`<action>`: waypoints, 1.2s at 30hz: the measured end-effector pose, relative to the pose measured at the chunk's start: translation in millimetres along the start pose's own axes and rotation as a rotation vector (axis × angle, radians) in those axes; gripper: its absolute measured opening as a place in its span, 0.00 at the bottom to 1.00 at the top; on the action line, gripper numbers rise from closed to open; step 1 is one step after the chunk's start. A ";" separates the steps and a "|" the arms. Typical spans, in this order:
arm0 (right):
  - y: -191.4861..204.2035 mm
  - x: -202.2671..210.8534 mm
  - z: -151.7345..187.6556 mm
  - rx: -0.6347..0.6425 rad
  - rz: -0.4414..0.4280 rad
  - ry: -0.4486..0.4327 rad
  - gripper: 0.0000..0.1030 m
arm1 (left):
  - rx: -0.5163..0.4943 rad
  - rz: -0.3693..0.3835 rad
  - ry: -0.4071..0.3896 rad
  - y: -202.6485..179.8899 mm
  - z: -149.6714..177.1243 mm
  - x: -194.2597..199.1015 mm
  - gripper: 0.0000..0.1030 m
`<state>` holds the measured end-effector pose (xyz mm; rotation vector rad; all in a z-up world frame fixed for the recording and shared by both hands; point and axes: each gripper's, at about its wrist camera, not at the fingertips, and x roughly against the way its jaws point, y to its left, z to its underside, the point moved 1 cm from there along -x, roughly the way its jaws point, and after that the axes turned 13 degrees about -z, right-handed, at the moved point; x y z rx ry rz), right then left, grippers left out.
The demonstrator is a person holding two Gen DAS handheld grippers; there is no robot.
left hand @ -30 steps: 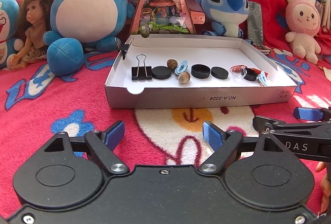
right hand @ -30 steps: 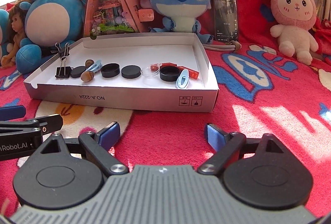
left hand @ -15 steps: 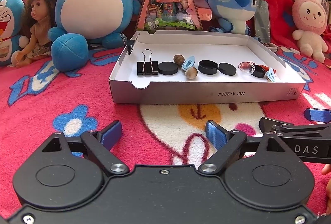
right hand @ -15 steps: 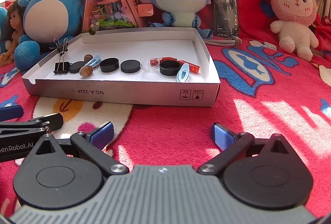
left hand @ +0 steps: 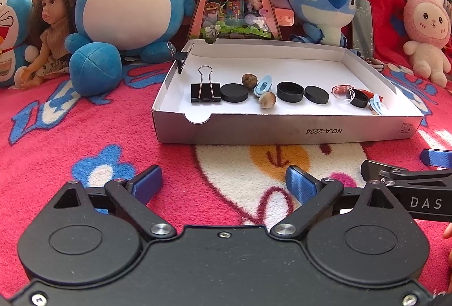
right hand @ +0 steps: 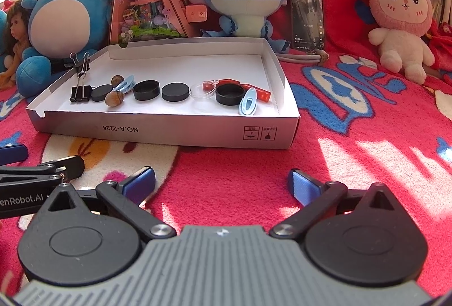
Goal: Organize rigid objects
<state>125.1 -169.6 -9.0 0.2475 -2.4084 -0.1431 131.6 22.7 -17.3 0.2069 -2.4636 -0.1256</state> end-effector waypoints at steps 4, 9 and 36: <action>0.0 -0.7 0.7 -0.001 0.001 0.004 1.00 | 0.005 0.003 0.004 1.3 0.3 -1.8 0.94; 1.4 -2.0 1.5 0.005 0.006 0.010 1.00 | 0.006 -0.004 0.014 0.9 0.9 -4.1 1.00; 0.6 -0.8 2.1 0.005 0.007 0.008 1.00 | 0.003 -0.011 0.015 0.0 1.3 -4.7 1.00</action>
